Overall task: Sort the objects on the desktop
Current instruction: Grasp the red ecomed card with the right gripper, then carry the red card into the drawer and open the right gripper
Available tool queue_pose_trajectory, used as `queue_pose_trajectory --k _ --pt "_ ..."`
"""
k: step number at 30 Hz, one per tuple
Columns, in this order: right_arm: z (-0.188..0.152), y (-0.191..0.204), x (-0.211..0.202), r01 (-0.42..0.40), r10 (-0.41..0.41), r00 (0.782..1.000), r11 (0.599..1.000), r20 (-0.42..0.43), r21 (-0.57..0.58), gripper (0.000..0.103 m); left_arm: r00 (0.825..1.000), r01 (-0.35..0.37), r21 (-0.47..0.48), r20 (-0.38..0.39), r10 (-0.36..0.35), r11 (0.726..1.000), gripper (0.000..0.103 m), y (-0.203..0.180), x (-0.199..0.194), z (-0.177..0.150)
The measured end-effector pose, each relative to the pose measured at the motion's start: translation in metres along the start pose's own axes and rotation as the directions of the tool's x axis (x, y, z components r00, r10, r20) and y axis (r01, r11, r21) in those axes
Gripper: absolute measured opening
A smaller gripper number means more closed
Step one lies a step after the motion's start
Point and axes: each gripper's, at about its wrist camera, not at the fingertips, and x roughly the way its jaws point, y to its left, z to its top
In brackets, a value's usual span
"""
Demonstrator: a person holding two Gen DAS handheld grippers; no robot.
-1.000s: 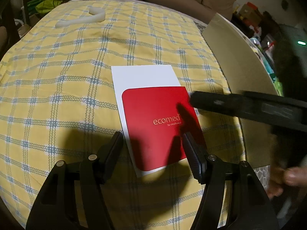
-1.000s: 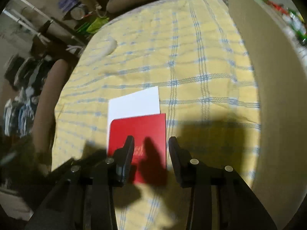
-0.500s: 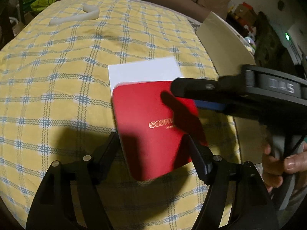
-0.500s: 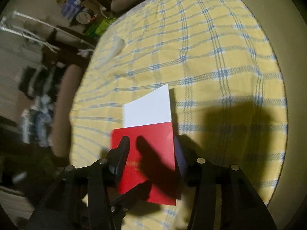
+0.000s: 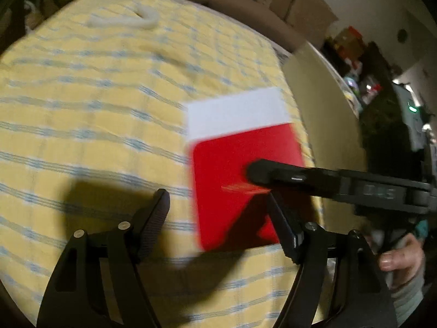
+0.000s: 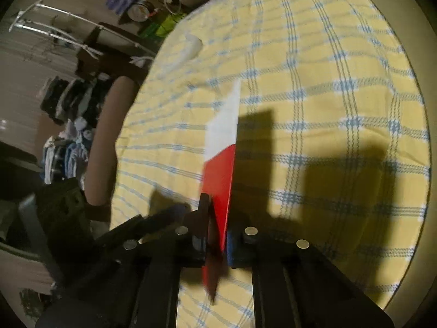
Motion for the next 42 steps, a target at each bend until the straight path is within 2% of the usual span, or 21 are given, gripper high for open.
queue_pose_trajectory --k 2,6,8,11,12,15,17,20,23,26,30,33,36,39,41,42 --pt "0.002 0.005 -0.011 -0.010 0.010 1.000 1.000 0.022 -0.005 0.007 0.999 0.039 -0.027 0.016 -0.039 0.999 0.073 0.007 -0.006 0.003" --pt "0.004 0.018 -0.040 -0.081 0.080 0.994 0.997 0.073 0.000 0.007 0.975 0.221 -0.120 0.048 -0.216 0.968 0.073 0.018 -0.010 0.005" --pt "0.004 0.025 -0.054 -0.101 0.101 0.990 0.995 0.097 -0.006 0.007 0.949 0.316 -0.159 0.072 -0.308 0.935 0.073 0.020 -0.010 0.006" --pt "0.001 0.028 -0.078 -0.144 0.141 0.981 0.990 0.132 0.008 0.007 0.894 0.448 -0.190 0.115 -0.433 0.874 0.073 0.016 -0.010 0.007" --pt "-0.001 0.028 -0.085 -0.164 0.160 0.977 0.986 0.144 0.020 0.007 0.860 0.510 -0.199 0.134 -0.492 0.837 0.073 0.011 -0.010 0.007" --pt "-0.005 0.026 -0.112 -0.216 0.207 0.962 0.976 0.178 0.036 0.007 0.794 0.608 -0.171 0.153 -0.588 0.776 0.066 -0.012 -0.015 0.013" --pt "-0.008 0.021 -0.137 -0.242 0.229 0.951 0.969 0.209 0.038 0.007 0.773 0.632 -0.105 0.153 -0.615 0.768 0.059 -0.038 -0.026 0.018" --pt "-0.019 0.006 -0.182 -0.277 0.258 0.930 0.960 0.263 0.037 0.007 0.770 0.632 -0.012 0.125 -0.626 0.775 0.053 -0.089 -0.035 0.023" --pt "-0.032 -0.022 -0.223 -0.307 0.274 0.908 0.950 0.318 0.057 0.007 0.789 0.611 0.049 0.047 -0.613 0.790 0.052 -0.147 -0.028 0.029" --pt "-0.045 -0.063 -0.255 -0.316 0.259 0.893 0.943 0.368 0.102 0.007 0.831 0.555 0.120 -0.051 -0.553 0.823 0.052 -0.208 -0.004 0.032" --pt "-0.062 -0.125 -0.277 -0.370 0.264 0.864 0.910 0.428 0.187 0.007 0.875 0.481 0.179 -0.160 -0.457 0.858 0.052 -0.271 0.042 0.030" --pt "-0.069 -0.168 -0.282 -0.368 0.234 0.868 0.896 0.439 0.249 0.007 0.903 0.416 0.215 -0.212 -0.373 0.884 0.052 -0.300 0.072 0.021" --pt "-0.073 -0.201 -0.283 -0.340 0.193 0.878 0.895 0.438 0.287 0.008 0.930 0.353 0.275 -0.206 -0.304 0.894 0.052 -0.318 0.070 0.003" --pt "-0.073 -0.217 -0.289 -0.258 0.121 0.904 0.919 0.410 0.297 0.008 0.953 0.280 0.333 -0.208 -0.220 0.900 0.052 -0.329 0.070 -0.006" --pt "-0.069 -0.209 -0.299 -0.142 0.041 0.924 0.960 0.380 0.241 0.012 0.971 0.211 0.381 -0.186 -0.149 0.900 0.052 -0.335 0.069 -0.009" --pt "-0.069 -0.204 -0.304 -0.104 0.016 0.928 0.971 0.373 0.216 0.016 0.978 0.179 0.405 -0.171 -0.118 0.897 0.052 -0.339 0.067 -0.011"
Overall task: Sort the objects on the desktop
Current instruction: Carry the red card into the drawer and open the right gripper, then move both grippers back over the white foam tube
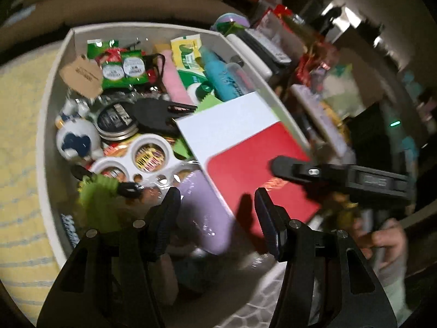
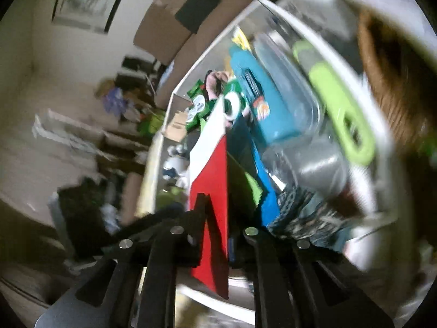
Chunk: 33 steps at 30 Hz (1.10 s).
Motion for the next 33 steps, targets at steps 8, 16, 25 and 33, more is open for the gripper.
queue_pose_trajectory --k 8,16,25,33 --pt "-0.014 0.031 -0.054 0.214 -0.198 0.974 0.964 0.113 -0.156 0.051 0.993 -0.113 0.139 0.028 0.110 0.984 0.052 -0.035 -0.014 0.001" --pt "-0.018 0.034 -0.035 0.078 -0.068 0.995 0.983 0.068 -0.168 0.022 0.990 -0.133 0.184 -0.012 0.138 0.974 0.052 -0.054 0.012 0.001" --pt "-0.018 0.003 -0.012 0.150 -0.151 0.988 0.985 -0.007 -0.084 0.000 0.992 -0.112 0.142 -0.033 0.118 0.984 0.052 -0.040 0.024 0.006" --pt "-0.023 0.040 -0.031 0.159 -0.148 0.986 0.974 0.074 -0.164 0.009 0.992 -0.119 0.129 0.048 0.113 0.985 0.056 -0.042 -0.018 -0.007"
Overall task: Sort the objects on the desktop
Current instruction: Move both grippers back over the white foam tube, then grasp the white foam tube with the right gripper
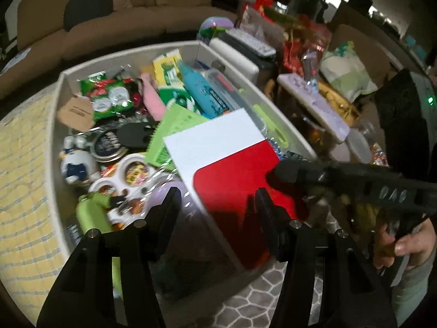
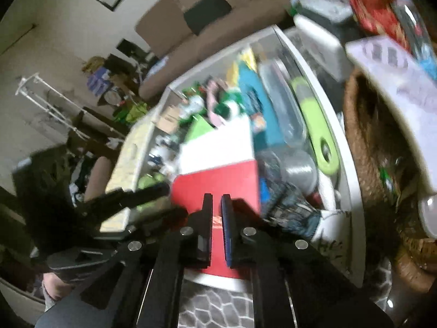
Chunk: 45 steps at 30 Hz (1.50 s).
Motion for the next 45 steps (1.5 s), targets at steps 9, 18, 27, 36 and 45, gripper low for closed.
queue_pose_trajectory --k 9,18,27,36,45 --pt "0.008 0.099 -0.015 -0.032 0.047 0.994 0.988 0.101 -0.149 0.066 0.983 -0.081 -0.117 0.156 0.099 0.990 0.091 0.100 -0.110 -0.039" --pt "0.040 0.226 0.106 -0.071 0.056 0.996 0.965 -0.064 -0.252 0.067 0.889 -0.413 -0.271 0.089 0.450 0.870 0.091 0.304 -0.161 -0.087" --pt "0.070 0.323 0.291 0.030 -0.102 0.980 0.923 -0.169 -0.384 0.067 0.837 -0.513 -0.309 0.028 0.547 0.801 0.091 0.451 -0.127 -0.091" --pt "0.077 0.331 0.465 0.111 -0.218 0.950 0.904 -0.222 -0.414 0.067 0.801 -0.592 -0.135 0.008 0.598 0.795 0.086 0.520 -0.057 -0.068" --pt "0.072 0.340 0.543 0.137 -0.282 0.934 0.849 -0.219 -0.510 0.033 0.841 -0.539 -0.007 0.038 0.539 0.842 0.083 0.524 -0.026 -0.069"
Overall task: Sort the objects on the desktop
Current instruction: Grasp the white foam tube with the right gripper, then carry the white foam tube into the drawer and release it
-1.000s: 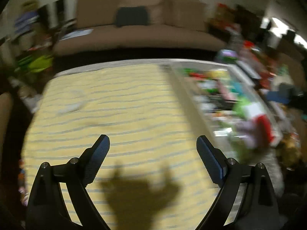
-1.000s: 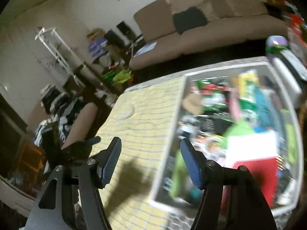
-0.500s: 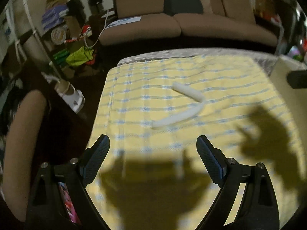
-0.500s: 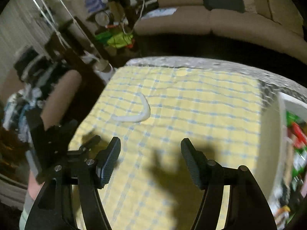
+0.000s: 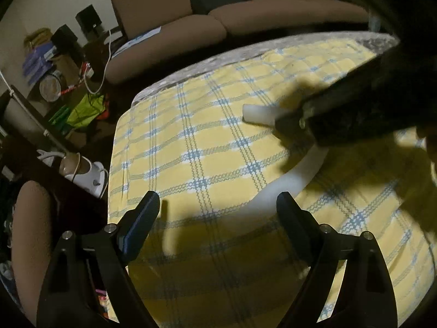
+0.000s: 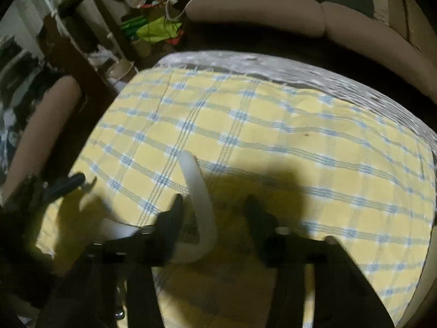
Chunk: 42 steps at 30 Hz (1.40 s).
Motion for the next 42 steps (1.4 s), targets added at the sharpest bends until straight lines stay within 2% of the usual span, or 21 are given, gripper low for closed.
queue_pose_trajectory --k 4,5,7,9,12,14,18,23,25,28,32,35,39,42 --pt "-0.007 0.014 0.001 0.041 -0.039 0.999 0.994 0.016 -0.101 0.010 0.998 0.063 -0.025 0.019 -0.062 0.998 0.064 0.001 -0.005 -0.007" --pt "-0.008 0.015 -0.002 0.043 -0.041 0.999 0.993 0.021 -0.107 0.010 0.997 0.078 -0.034 0.020 -0.077 0.996 0.062 0.002 -0.005 -0.008" --pt "-0.008 0.013 -0.013 0.024 -0.021 0.999 0.996 0.040 -0.089 0.009 0.993 0.116 -0.058 0.021 -0.115 0.992 0.039 0.004 -0.008 -0.008" --pt "-0.007 0.010 -0.031 -0.010 0.015 0.998 0.998 0.067 -0.066 0.009 0.990 0.141 -0.064 0.026 -0.139 0.988 0.025 0.000 -0.016 -0.007" --pt "-0.006 0.011 -0.057 -0.021 0.026 0.996 0.998 0.084 -0.066 0.009 0.988 0.152 -0.023 0.014 -0.152 0.988 0.003 -0.016 -0.033 -0.002" --pt "-0.009 0.010 -0.080 -0.026 0.032 0.995 0.997 0.097 -0.067 0.009 0.987 0.158 -0.010 0.024 -0.158 0.987 0.003 -0.029 -0.050 0.002" --pt "-0.017 0.001 -0.132 -0.056 0.063 0.988 0.997 0.141 -0.049 0.009 0.975 0.213 0.027 0.057 -0.215 0.977 0.003 -0.061 -0.097 0.020" --pt "-0.035 -0.031 -0.224 -0.058 0.064 0.975 0.998 0.215 -0.033 0.009 0.958 0.262 0.095 0.098 -0.271 0.960 0.003 -0.118 -0.156 0.055" --pt "-0.044 -0.053 -0.261 -0.040 0.043 0.969 0.999 0.242 -0.019 0.009 0.944 0.291 0.126 0.124 -0.306 0.948 0.003 -0.148 -0.180 0.076" --pt "-0.058 -0.096 -0.315 0.003 -0.008 0.962 1.000 0.272 0.022 0.009 0.913 0.350 0.172 0.159 -0.377 0.921 0.003 -0.200 -0.218 0.111" --pt "-0.077 -0.159 -0.373 0.067 -0.091 0.953 0.993 0.290 0.093 0.009 0.886 0.391 0.234 0.166 -0.433 0.890 0.003 -0.269 -0.242 0.152" --pt "-0.094 -0.201 -0.400 0.081 -0.122 0.951 0.985 0.286 0.151 0.009 0.868 0.422 0.285 0.146 -0.474 0.861 0.003 -0.321 -0.248 0.171" --pt "-0.121 -0.244 -0.413 0.078 -0.127 0.955 0.979 0.268 0.188 0.009 0.868 0.439 0.312 0.095 -0.487 0.843 0.005 -0.376 -0.240 0.186" --pt "-0.139 -0.278 -0.404 0.032 -0.091 0.967 0.971 0.238 0.239 0.009 0.870 0.448 0.310 0.067 -0.489 0.839 0.005 -0.396 -0.232 0.188"
